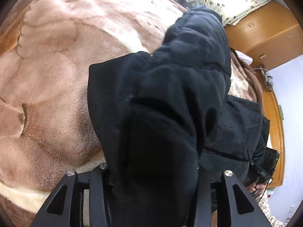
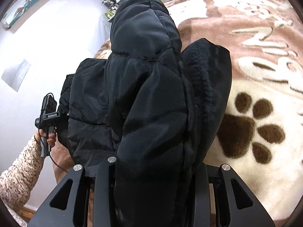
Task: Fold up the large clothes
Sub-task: 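Carry the held black jacket with both tools and lower it onto the blanket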
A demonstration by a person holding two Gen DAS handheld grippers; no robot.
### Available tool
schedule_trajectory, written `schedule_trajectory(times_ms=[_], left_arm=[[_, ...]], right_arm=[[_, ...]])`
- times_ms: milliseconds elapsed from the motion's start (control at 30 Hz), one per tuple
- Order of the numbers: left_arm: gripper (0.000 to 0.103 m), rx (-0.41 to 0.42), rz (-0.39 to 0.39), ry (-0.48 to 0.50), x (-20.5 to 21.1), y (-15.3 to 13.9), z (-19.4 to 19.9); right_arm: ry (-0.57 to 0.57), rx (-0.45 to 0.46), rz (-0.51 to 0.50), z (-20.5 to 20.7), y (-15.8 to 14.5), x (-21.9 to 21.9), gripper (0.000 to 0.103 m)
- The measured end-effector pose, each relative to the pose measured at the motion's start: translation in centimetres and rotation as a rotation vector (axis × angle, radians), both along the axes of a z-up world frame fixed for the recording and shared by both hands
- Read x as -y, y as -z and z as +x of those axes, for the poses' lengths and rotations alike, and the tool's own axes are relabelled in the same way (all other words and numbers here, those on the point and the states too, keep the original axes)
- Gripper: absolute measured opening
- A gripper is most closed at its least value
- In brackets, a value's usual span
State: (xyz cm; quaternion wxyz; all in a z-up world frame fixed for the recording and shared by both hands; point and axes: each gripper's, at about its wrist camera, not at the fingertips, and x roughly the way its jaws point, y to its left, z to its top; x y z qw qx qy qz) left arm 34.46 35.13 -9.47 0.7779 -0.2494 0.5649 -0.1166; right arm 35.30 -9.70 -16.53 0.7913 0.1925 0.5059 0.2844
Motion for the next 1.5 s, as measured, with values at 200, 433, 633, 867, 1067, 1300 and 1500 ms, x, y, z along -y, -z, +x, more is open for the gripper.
schedule_trajectory(times_ms=[200,433,633,867,1067,1300,1500], left_arm=[[0.055,0.000,-0.005,0.002,-0.1,1.2,0.1],[0.066,-0.001,-0.033,-0.013,-1.3,2.7,0.0],[0.069,-0.001,-0.032,-0.038,-1.6,2.8,-0.3],[0.071,-0.008,-0.053,-0.061,-2.1,2.5,-1.2],[0.077,-0.003,-0.048,-0.078,-2.6,2.2,-1.5],[0.082,0.014,-0.035,-0.120,-4.0,1.0,-2.7],[0.082,0.068,-0.007,-0.172,-5.3,-1.3,-4.2]], right_arm=[[0.004,-0.027,-0.001,0.5,1.5,0.8,0.040],[0.005,-0.051,0.001,-0.4,-0.6,1.5,0.047],[0.034,-0.096,-0.007,-0.9,-4.0,2.8,0.059],[0.037,-0.101,-0.051,-0.8,-4.6,3.2,0.066],[0.040,-0.108,-0.067,-0.7,-4.8,3.9,0.076],[0.048,-0.093,-0.108,-0.9,-5.5,4.5,0.079],[0.087,-0.056,-0.140,-1.5,-7.3,5.0,0.079]])
